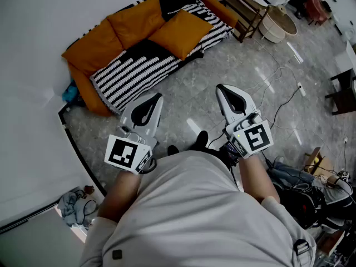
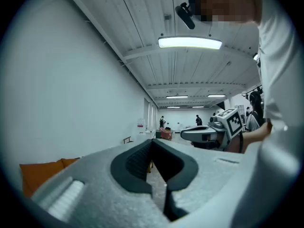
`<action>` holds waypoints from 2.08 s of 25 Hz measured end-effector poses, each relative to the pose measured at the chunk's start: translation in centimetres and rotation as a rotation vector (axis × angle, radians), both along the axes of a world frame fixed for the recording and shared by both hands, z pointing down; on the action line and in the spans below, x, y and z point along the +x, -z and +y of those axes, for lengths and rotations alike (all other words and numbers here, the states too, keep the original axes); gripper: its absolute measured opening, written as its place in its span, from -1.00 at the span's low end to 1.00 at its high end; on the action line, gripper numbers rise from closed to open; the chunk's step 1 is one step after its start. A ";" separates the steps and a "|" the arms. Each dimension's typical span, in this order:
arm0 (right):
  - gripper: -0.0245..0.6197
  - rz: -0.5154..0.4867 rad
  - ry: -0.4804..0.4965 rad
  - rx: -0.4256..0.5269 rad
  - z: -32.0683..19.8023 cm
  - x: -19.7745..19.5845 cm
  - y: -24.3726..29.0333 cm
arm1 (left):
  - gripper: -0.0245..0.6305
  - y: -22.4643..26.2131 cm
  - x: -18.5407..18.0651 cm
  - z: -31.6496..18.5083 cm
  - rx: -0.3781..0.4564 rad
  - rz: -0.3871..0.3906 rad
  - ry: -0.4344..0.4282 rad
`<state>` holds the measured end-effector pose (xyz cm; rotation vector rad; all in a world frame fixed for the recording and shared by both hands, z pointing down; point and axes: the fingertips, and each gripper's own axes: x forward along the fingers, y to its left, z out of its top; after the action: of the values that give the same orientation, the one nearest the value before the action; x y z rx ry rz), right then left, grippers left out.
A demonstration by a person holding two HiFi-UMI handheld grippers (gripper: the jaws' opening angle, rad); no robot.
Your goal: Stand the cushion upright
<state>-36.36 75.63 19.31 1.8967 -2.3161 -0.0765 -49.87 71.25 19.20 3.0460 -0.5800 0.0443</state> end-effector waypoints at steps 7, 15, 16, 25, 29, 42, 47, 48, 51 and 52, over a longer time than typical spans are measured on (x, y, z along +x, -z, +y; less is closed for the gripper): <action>-0.89 -0.020 0.009 0.003 0.5 0.2 0.0 | -0.92 0.1 -0.8 0.1 -0.002 0.008 0.017; -0.89 -0.005 0.003 -0.003 0.7 1.0 -0.1 | -0.92 -0.3 -0.6 -0.2 -0.018 0.014 0.022; -0.89 -0.004 0.003 -0.006 0.7 1.1 -0.2 | -0.92 -0.4 -0.5 -0.3 -0.021 0.013 0.021; -0.89 -0.019 0.004 -0.029 -0.8 4.8 -1.9 | -0.92 -1.9 3.2 -2.2 -0.034 -0.014 0.012; -0.89 -0.039 0.009 -0.043 -2.9 8.5 -3.2 | -0.92 -2.5 6.8 -4.4 -0.042 -0.028 0.013; -0.89 -0.091 0.070 -0.098 -13.4 26.6 -5.8 | -0.92 -4.1 27.0 -14.7 -0.083 -0.052 0.018; -0.89 -0.089 0.116 -0.084 -15.5 32.2 -5.8 | -0.92 -4.1 32.8 -17.1 -0.087 -0.047 0.037; -0.89 -0.090 0.118 -0.080 -15.7 33.2 -5.7 | -0.92 -4.0 33.6 -17.3 -0.087 -0.047 0.039; -0.89 -0.108 0.107 -0.085 -16.3 35.2 -5.8 | -0.92 -4.1 35.3 -17.9 -0.086 -0.057 0.043; -0.89 -0.111 0.105 -0.090 -16.5 35.7 -5.9 | -0.92 -4.1 35.7 -18.2 -0.088 -0.060 0.044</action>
<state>-0.67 59.12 25.17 1.7794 -2.4451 0.1227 -14.21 53.02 23.29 2.9550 -0.6314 0.1553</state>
